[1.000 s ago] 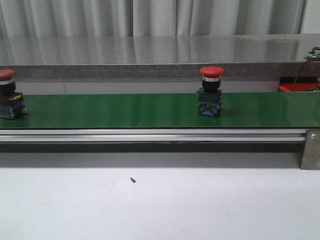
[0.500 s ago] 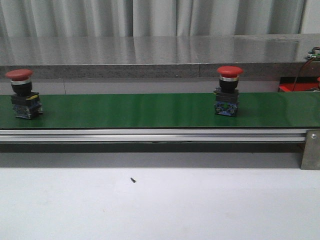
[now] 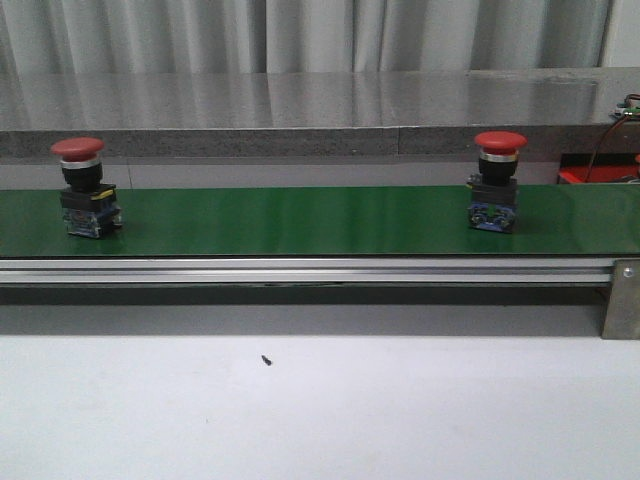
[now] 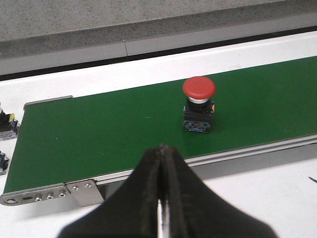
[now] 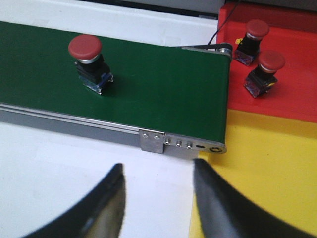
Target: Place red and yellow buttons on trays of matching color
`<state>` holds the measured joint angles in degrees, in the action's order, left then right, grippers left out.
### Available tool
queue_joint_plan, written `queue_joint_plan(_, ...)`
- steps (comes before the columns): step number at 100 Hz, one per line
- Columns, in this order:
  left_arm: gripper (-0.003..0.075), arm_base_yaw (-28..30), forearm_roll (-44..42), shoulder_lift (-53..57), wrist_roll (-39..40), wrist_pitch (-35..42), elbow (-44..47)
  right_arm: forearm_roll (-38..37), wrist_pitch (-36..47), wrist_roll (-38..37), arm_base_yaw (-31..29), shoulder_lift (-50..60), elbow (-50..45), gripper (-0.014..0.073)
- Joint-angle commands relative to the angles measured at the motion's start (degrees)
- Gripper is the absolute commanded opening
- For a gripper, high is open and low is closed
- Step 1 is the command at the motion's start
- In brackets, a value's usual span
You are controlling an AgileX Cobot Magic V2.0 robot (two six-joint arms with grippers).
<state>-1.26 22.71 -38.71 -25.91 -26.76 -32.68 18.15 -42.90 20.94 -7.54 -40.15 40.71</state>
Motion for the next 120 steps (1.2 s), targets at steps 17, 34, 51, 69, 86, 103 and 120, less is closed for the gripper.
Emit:
queue_joint_plan(17, -0.002, -0.4, 0.8, 0.2, 0.0, 4.2, -1.6, 2.6, -1.4, 0.2, -0.1, -9.3, 6.9, 0.0539)
queue_joint_plan(34, -0.002, -0.4, 0.8, 0.2, 0.0, 4.2, -1.6, 3.0, -5.2, 0.2, 0.0, -19.1, 13.9, 0.0539)
queue_joint_plan(51, -0.002, -0.4, 0.8, 0.2, 0.0, 4.2, -1.6, 2.9, -7.3, 0.6, 2.3, -28.4, 20.8, 0.0539)
queue_joint_plan(69, -0.002, -0.4, 0.8, 0.2, 0.0, 4.2, -1.6, 2.4, -7.3, 0.7, 4.9, -36.0, 26.1, 0.0539)
queue_joint_plan(86, -0.002, -0.4, 0.8, 0.2, 0.0, 4.2, -1.6, 2.4, -7.0, 1.1, 6.6, -40.9, 29.7, 0.0539)
queue_joint_plan(103, -0.002, -0.4, 0.8, 0.2, 0.0, 4.2, -1.6, 1.8, -4.3, 1.1, 7.1, -45.6, 32.2, 0.0539)
queue_joint_plan(120, -0.002, -0.4, 0.8, 0.2, 0.0, 4.3, -1.6, 0.2, -4.0, 1.1, 7.1, -50.3, 34.3, 0.0539)
